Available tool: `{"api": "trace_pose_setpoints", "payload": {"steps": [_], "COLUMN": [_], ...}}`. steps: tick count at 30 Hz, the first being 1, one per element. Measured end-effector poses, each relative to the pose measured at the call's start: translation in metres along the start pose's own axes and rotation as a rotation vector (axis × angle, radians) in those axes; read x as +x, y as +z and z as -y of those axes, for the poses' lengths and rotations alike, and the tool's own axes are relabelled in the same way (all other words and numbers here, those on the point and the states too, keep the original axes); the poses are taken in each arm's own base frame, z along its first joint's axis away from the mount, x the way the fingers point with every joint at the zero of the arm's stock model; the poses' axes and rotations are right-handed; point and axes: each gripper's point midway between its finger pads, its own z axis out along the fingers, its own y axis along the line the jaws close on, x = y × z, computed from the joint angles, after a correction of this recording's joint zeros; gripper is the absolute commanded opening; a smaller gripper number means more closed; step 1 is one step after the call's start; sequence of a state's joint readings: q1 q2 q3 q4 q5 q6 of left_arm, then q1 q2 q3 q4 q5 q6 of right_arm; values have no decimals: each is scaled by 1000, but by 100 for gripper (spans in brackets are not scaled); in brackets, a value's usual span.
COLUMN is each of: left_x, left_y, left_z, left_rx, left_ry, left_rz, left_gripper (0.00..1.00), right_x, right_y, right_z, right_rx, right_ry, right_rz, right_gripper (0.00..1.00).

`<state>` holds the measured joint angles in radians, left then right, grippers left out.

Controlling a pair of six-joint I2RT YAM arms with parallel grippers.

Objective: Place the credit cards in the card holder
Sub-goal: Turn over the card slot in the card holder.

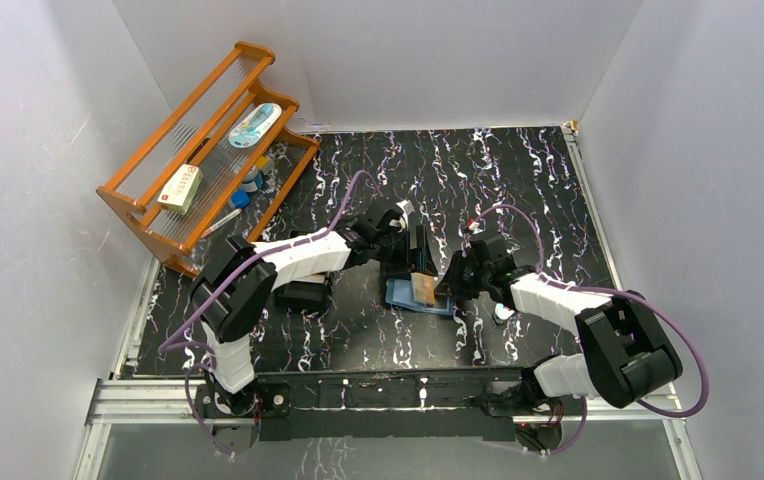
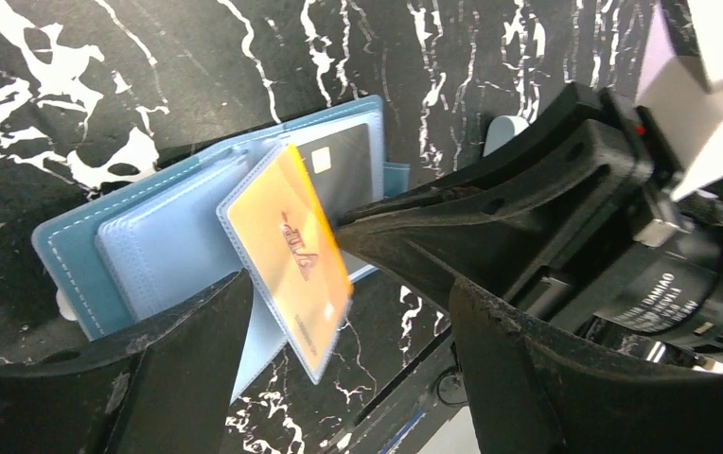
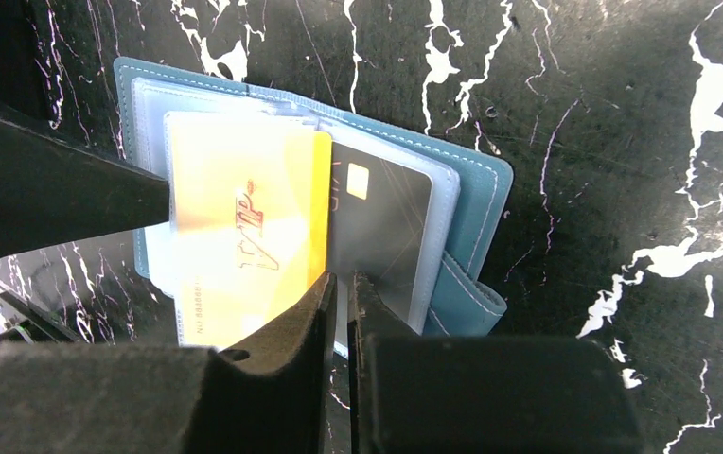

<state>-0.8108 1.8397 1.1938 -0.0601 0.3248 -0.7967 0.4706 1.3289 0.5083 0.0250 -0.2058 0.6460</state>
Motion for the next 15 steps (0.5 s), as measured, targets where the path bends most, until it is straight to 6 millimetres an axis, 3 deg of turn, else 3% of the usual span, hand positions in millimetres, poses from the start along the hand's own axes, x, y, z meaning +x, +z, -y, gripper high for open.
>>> {"api": "trace_pose_setpoints", "payload": {"steps": [15], "left_x": [-10], "left_y": [-8], "left_z": [39], "left_rx": [153], "left_ry": [11], "left_rz": [46], "left_gripper": [74], "right_x": [2], "right_y": [0], "right_z": [-2], "right_rx": [-16], "right_ry": [-14], "right_rz": [-12], "right_gripper": [18]}}
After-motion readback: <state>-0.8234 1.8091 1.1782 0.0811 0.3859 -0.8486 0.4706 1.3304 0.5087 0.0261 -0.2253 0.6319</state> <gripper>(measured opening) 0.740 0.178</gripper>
